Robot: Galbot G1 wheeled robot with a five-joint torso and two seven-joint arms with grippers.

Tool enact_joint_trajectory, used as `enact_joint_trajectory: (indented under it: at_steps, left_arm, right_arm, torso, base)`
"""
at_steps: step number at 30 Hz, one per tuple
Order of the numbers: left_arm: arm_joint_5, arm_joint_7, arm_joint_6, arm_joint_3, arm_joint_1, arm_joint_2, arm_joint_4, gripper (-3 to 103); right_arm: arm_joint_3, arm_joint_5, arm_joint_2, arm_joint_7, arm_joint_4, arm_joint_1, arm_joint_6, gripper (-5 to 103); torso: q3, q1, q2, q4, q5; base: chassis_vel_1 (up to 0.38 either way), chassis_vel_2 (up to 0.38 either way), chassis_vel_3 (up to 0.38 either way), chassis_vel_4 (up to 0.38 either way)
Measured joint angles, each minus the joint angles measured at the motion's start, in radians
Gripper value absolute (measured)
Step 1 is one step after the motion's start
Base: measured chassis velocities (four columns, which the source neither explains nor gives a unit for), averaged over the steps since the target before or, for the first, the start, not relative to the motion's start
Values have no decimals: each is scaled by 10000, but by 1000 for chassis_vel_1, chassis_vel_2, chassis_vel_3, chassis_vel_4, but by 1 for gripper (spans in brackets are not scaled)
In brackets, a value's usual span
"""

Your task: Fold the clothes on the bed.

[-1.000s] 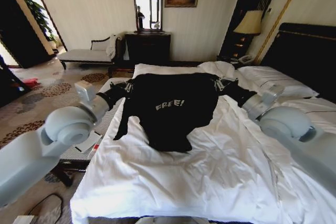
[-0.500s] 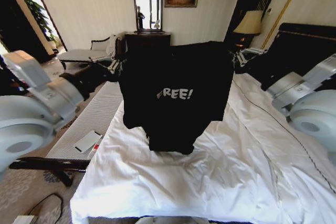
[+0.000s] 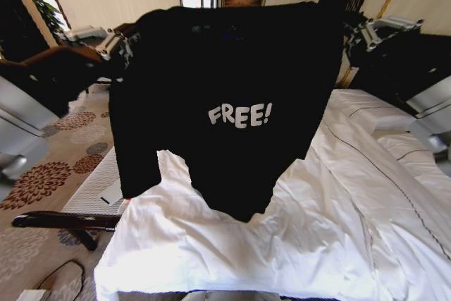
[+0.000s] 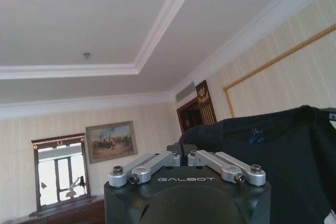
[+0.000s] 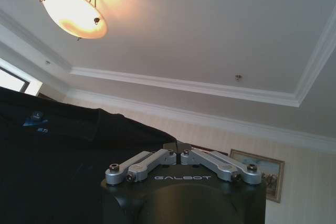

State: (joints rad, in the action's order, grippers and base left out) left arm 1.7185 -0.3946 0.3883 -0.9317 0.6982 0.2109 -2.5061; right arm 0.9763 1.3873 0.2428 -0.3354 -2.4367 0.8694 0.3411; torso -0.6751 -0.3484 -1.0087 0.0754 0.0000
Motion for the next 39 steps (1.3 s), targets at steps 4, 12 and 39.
enact_joint_trajectory:
  at_steps: [4,12,39]
  left_arm:
    - [1739,-333,307,-1468,101,-225,20,1]
    - [3121,-1089,994,-1967,219,-222,26,1]
    - [-4642,-706,1162,6949,287,3212,1712,1]
  right_arm:
    - [721,748,-155,-826,-568,8,443,0]
    - [549,1056,167,-1878,-694,318,1117,0]
    - [-5529,-6156,3344,843,2957,1450,-1198,0]
  torso:
    - [1,1,-1,-2,-1]
    - [1,1,0,-3,0]
    - [-1,0,1,2,-4]
  base:
    - [0,0,0,0]
    - [0,0,0,0]
    - [0,0,0,0]
